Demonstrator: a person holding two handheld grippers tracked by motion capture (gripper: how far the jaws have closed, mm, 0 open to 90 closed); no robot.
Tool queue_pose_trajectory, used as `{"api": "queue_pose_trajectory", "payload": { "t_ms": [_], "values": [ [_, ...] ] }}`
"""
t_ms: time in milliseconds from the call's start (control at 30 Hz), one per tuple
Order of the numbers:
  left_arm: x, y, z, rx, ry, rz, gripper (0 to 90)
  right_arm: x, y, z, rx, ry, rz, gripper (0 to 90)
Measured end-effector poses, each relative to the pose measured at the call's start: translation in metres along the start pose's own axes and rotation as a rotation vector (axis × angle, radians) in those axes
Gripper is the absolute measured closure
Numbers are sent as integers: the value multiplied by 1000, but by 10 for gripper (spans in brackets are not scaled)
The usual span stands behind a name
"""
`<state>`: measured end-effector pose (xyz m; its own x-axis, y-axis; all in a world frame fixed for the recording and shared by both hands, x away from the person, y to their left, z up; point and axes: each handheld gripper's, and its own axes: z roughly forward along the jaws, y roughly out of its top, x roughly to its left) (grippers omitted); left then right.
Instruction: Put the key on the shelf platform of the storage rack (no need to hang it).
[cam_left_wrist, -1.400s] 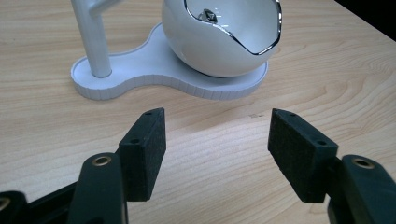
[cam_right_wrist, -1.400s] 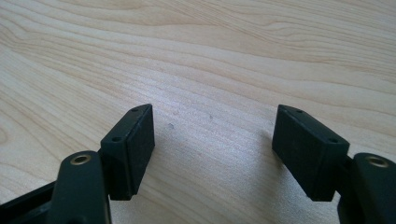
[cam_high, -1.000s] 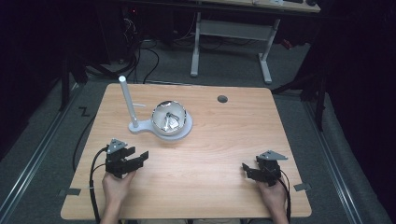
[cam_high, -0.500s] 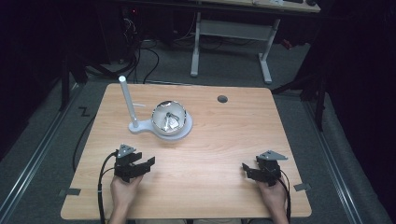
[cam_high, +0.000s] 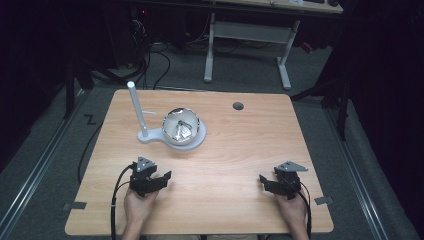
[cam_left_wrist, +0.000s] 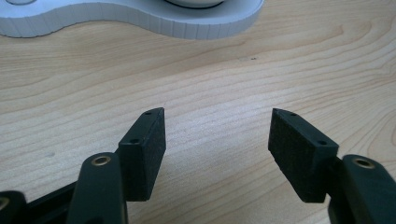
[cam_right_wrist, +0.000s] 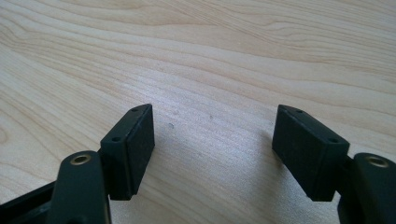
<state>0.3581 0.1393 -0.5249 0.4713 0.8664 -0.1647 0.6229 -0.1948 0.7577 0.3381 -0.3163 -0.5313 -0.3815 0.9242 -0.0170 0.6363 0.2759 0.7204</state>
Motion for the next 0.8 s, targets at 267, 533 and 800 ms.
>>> {"api": "queue_pose_trajectory", "payload": {
  "t_ms": [267,533,800],
  "values": [
    [-5,-2,4,-1,28,35,371,0,0,0,0,0,0,301],
    [-8,-4,10,15,46,56,366,0,0,0,0,0,0,301],
    [-11,-7,13,16,68,80,362,0,0,0,0,0,0,301]
  ]
}}
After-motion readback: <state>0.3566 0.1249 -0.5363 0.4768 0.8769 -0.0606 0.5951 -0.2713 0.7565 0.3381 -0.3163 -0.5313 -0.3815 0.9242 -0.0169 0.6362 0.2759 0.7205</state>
